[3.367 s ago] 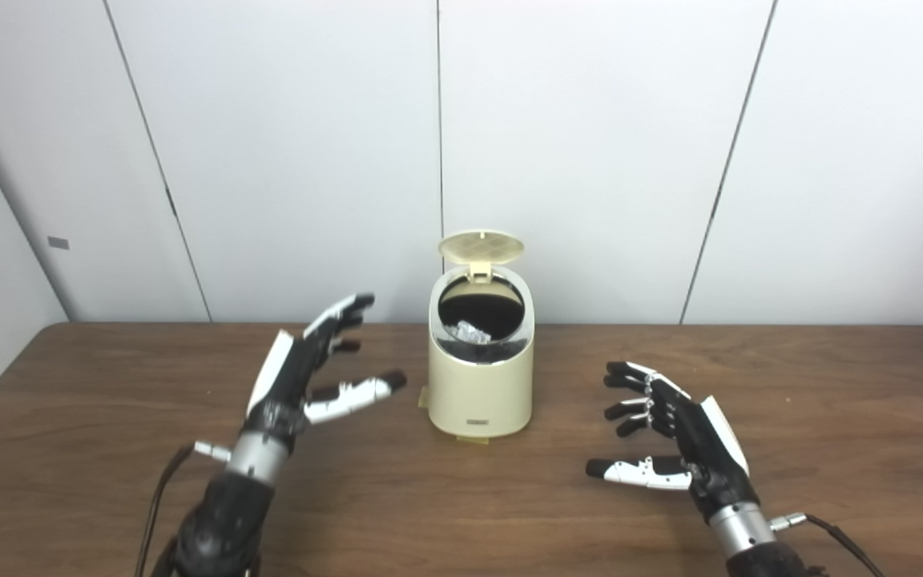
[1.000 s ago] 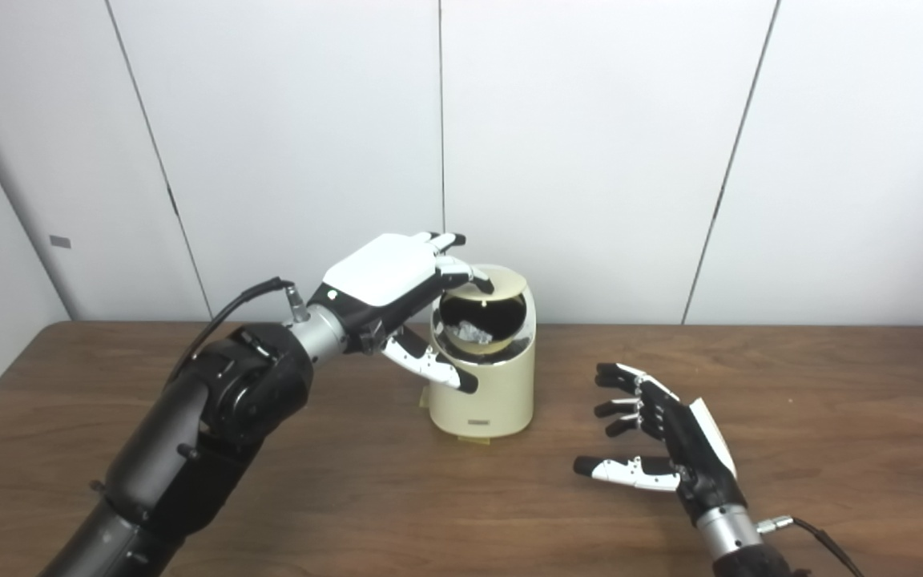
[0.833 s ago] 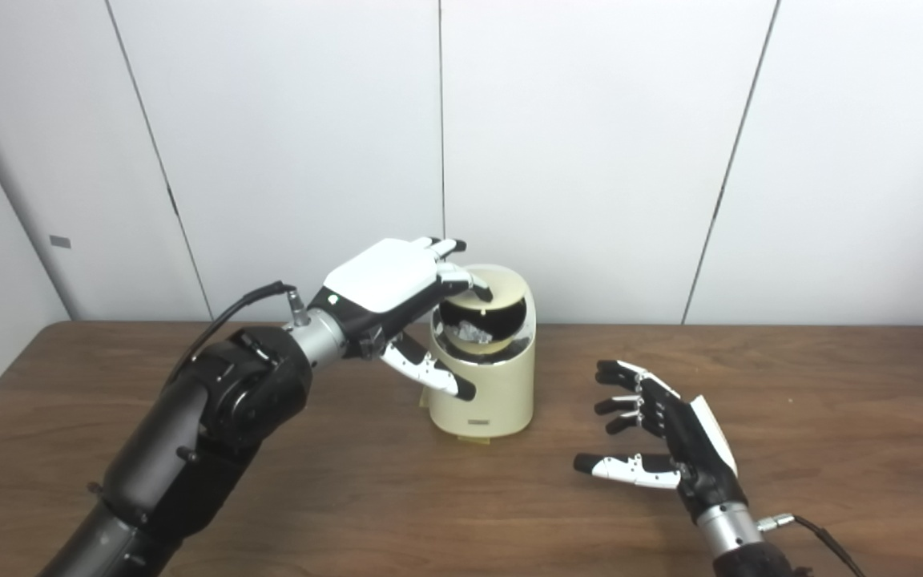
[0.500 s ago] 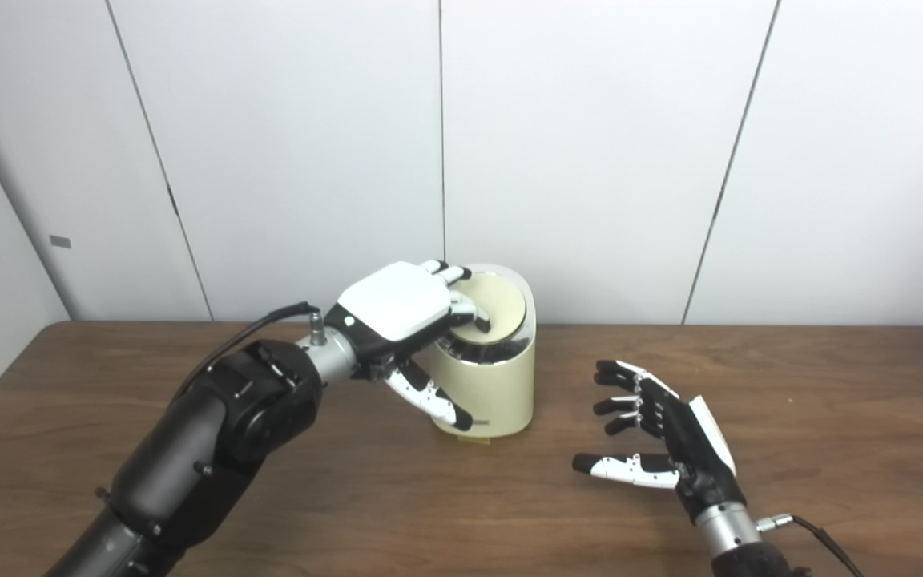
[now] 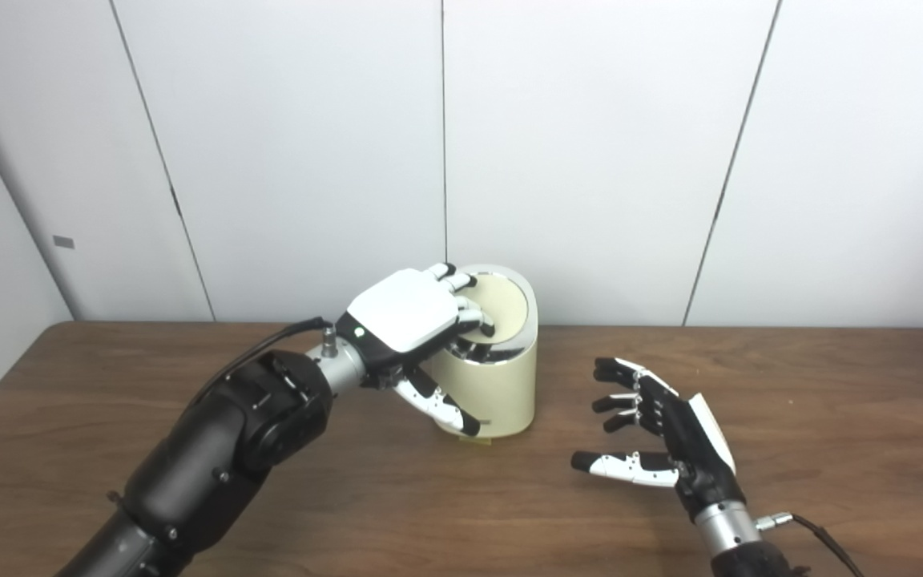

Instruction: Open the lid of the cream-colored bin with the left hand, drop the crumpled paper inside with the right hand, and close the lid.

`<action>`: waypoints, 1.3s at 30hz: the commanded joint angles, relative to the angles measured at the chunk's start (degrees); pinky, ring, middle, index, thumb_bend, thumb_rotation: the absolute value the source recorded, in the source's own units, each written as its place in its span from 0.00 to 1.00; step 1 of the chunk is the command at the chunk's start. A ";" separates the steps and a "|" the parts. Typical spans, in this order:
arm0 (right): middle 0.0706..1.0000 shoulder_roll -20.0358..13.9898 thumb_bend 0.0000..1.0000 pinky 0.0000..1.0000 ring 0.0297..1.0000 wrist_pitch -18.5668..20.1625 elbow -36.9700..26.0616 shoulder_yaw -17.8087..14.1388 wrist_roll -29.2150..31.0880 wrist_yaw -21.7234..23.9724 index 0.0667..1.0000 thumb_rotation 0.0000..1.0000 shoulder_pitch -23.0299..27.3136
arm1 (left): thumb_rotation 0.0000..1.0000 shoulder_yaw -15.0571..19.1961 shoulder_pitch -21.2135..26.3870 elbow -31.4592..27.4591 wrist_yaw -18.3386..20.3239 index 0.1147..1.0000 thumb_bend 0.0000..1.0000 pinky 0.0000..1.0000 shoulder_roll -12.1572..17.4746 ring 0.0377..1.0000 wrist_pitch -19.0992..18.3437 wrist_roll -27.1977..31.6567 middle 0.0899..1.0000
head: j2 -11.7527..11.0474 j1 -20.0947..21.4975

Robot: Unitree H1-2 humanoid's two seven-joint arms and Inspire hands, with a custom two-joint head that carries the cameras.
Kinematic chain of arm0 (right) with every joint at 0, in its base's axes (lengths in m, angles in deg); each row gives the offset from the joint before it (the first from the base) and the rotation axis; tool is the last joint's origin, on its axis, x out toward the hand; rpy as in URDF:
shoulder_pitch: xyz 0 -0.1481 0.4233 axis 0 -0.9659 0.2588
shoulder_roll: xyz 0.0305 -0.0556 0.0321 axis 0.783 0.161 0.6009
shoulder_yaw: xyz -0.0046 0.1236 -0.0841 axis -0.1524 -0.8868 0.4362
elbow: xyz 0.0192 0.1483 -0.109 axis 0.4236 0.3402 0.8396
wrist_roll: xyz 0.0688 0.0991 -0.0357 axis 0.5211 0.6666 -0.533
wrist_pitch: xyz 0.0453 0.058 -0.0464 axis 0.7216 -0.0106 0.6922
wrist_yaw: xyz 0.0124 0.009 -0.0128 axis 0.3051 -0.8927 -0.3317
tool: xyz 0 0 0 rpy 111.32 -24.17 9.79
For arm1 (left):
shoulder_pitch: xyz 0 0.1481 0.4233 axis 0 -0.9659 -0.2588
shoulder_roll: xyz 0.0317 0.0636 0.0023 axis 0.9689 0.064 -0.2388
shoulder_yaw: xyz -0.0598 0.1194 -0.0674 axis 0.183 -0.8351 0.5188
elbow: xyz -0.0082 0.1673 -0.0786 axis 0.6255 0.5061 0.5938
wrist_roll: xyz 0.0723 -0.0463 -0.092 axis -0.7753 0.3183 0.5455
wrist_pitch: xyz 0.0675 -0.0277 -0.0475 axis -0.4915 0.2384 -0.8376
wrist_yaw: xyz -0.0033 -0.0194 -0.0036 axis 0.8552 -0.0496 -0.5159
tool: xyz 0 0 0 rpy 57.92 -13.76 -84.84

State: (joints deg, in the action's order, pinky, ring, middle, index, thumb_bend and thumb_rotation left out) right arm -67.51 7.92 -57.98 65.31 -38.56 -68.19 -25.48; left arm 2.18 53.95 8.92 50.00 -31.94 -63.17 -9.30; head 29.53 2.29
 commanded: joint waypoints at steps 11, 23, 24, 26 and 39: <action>0.77 -0.16 0.83 0.52 0.63 -1.31 -1.42 -0.46 0.39 -0.55 0.77 0.19 1.51 | 0.55 8.23 -3.05 -3.29 0.03 0.78 0.91 1.00 -0.48 0.95 -2.58 11.59 0.79 | -0.31 -0.26; 0.77 -0.36 0.82 0.52 0.62 -1.53 -1.29 -0.50 -0.18 -1.05 0.77 0.18 1.51 | 0.37 26.32 -13.12 1.32 -12.44 0.90 0.77 0.77 -9.66 0.88 0.31 38.74 0.92 | -0.38 -0.48; 0.77 -0.39 0.82 0.52 0.62 -1.52 -1.33 -0.51 -0.21 -1.08 0.77 0.17 1.49 | 0.37 27.28 -14.02 1.36 -12.84 0.90 0.77 0.74 -10.54 0.88 0.21 41.04 0.93 | -0.35 -0.52; 0.77 -0.45 0.83 0.51 0.62 -1.43 -1.44 -0.54 -0.23 -1.09 0.77 0.18 1.43 | 0.38 28.91 -15.70 1.21 -13.55 0.90 0.76 0.72 -12.06 0.88 -0.42 44.48 0.92 | -0.36 -0.63; 0.77 -0.60 0.82 0.51 0.62 -2.76 -1.78 -0.91 -0.60 -1.47 0.78 0.17 0.83 | 0.38 30.78 -23.99 3.73 -14.83 0.85 0.76 0.69 -15.74 0.75 0.97 53.42 0.79 | -0.21 -0.91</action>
State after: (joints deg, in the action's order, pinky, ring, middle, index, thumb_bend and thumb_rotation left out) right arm -67.63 7.75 -57.93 64.91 -39.42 -68.71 -25.92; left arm 32.77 28.37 13.44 35.54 -47.87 -64.05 42.79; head 29.27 1.32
